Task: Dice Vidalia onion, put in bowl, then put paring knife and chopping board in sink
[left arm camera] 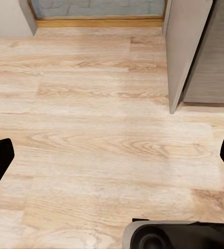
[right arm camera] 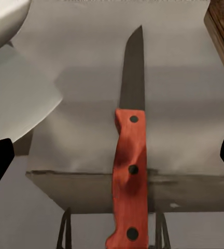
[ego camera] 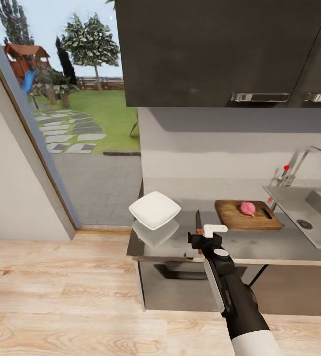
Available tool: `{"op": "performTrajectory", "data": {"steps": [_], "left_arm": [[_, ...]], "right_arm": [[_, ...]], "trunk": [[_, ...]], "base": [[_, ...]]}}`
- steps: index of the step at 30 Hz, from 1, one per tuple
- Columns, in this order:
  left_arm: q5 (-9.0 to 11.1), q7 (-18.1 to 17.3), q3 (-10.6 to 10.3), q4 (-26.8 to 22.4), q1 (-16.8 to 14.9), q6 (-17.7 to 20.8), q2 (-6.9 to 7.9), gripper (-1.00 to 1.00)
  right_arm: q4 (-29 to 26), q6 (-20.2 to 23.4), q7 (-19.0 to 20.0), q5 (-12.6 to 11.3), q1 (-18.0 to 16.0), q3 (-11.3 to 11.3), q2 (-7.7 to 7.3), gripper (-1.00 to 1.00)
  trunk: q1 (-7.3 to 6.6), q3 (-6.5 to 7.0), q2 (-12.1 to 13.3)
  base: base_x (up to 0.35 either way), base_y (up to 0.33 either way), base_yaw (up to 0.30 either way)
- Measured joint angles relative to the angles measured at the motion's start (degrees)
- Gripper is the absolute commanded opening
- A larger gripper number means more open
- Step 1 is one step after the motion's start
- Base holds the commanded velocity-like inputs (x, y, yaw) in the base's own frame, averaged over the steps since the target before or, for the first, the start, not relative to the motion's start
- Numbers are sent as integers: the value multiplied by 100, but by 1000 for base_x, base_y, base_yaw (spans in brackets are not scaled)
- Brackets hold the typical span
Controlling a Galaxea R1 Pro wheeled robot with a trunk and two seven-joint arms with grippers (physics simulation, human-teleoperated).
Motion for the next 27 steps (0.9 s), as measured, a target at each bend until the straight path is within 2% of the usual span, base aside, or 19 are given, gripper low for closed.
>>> {"op": "performTrajectory", "data": {"steps": [6,27], "left_arm": [[1,0,0,141,-3,0,-1,100],[-1,0,0,187,0,-1,-15,100]], "right_arm": [[12,-117,1,0,0,-1,0,100],[18,-131,1,-3,0,2,0,100]], "trunk": [[1,-21,0],[1,-111,0]], "base": [[6,-3,0],[-20,-18,0]]}}
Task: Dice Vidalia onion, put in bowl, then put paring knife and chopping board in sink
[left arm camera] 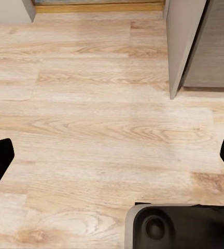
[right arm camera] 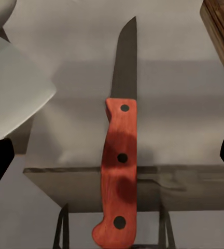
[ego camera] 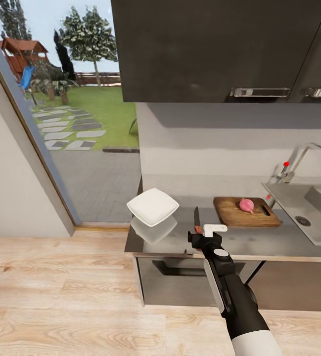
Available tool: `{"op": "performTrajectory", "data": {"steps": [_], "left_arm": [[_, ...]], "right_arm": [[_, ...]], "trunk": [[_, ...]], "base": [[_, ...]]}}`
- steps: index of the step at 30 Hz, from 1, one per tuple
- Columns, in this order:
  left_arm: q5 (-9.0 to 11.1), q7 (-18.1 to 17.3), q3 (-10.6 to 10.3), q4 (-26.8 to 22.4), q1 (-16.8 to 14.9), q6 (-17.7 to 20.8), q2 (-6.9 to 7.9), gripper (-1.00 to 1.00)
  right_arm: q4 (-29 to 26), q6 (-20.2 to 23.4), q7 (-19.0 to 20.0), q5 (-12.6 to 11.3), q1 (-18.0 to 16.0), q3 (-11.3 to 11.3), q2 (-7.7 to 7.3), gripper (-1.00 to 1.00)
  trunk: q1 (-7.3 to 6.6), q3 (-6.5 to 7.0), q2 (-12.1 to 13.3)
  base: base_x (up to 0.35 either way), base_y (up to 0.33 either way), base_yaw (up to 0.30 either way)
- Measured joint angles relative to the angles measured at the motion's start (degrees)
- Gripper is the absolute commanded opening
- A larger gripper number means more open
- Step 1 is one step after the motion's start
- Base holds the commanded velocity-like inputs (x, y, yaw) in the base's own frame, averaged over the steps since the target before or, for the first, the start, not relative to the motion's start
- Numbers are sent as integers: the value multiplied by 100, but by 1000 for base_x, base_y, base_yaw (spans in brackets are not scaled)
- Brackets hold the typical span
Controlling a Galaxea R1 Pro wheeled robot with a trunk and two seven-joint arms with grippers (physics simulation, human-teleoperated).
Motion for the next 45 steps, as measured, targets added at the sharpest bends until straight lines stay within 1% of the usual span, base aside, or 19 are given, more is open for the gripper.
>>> {"op": "performTrajectory", "data": {"steps": [22,35,45], "left_arm": [[-6,0,0,8,-4,0,-2,100],[-7,0,0,8,-1,0,-2,100],[-7,0,0,14,-5,0,-2,100]], "right_arm": [[0,0,0,-3,0,-4,0,100],[0,0,0,-4,0,-6,0,100],[0,0,0,-4,0,-7,0,100]], "trunk": [[0,-103,0],[-1,-177,0],[0,-236,0]], "base": [[0,-1,0],[106,0,0],[23,0,0]]}}
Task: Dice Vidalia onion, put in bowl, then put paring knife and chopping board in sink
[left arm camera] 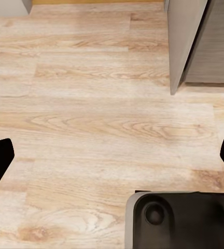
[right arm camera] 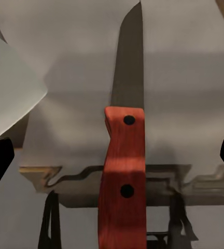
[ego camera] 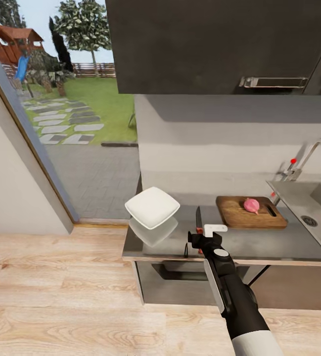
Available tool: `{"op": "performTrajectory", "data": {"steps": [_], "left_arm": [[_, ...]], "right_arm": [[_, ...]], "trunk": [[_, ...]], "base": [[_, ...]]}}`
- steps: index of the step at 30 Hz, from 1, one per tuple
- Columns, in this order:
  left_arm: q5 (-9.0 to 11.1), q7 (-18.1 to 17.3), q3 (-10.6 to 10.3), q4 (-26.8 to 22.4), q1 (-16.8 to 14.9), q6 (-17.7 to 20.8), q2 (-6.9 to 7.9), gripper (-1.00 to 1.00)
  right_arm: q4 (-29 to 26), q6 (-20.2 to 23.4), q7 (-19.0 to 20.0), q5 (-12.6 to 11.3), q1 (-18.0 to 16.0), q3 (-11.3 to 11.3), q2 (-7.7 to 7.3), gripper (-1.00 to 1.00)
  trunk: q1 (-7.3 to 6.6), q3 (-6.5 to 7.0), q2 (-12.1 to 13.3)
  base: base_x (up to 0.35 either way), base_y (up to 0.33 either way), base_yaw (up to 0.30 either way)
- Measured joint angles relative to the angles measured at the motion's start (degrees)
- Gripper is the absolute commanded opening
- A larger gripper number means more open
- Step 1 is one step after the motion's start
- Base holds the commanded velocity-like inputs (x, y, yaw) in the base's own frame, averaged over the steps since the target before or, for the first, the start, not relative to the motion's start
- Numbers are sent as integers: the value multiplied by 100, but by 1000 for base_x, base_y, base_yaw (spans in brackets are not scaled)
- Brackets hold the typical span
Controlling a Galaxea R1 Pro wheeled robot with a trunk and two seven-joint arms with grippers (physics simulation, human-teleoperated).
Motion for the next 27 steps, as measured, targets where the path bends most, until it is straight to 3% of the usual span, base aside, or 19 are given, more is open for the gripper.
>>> {"op": "performTrajectory", "data": {"steps": [27], "left_arm": [[0,0,-9,3,1,0,0,100]], "right_arm": [[-1,0,-8,1,0,3,0,100]], "trunk": [[0,-159,0]], "base": [[0,0,0]]}}
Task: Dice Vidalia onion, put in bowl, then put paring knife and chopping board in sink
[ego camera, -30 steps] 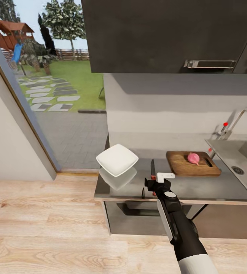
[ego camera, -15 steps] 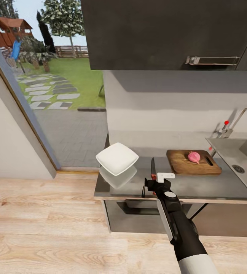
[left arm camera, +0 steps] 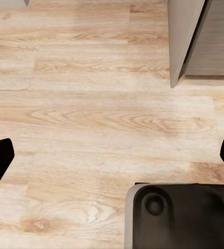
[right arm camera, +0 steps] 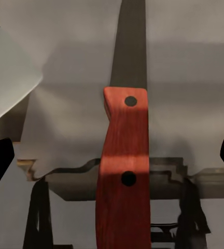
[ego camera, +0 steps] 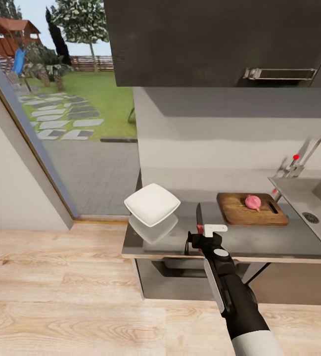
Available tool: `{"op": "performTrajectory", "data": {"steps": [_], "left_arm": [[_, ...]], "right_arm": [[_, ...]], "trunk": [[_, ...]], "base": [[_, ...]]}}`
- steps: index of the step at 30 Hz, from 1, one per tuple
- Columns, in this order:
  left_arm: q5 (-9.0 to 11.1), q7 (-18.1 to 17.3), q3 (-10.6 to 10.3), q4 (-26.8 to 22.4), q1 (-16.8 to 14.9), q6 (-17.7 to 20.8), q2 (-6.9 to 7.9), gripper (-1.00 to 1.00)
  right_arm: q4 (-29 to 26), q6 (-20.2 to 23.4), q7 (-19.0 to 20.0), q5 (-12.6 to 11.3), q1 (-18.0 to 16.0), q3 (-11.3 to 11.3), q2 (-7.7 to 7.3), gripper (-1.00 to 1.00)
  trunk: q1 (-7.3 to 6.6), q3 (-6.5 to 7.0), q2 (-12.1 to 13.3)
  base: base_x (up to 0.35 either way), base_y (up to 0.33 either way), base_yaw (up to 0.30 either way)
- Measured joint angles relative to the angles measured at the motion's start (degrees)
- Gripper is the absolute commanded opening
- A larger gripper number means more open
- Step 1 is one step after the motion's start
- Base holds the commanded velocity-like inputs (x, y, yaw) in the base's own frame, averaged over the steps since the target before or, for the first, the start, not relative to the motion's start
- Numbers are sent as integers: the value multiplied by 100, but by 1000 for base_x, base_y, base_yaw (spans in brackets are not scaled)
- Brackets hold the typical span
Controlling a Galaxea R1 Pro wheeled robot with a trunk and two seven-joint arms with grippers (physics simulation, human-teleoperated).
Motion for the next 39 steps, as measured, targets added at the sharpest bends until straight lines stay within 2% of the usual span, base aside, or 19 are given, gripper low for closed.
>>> {"op": "performTrajectory", "data": {"steps": [39], "left_arm": [[-9,0,0,-2,-1,0,0,100]], "right_arm": [[-25,-27,-5,-33,-2,-2,0,100]], "trunk": [[-2,-228,-3]], "base": [[0,0,0]]}}
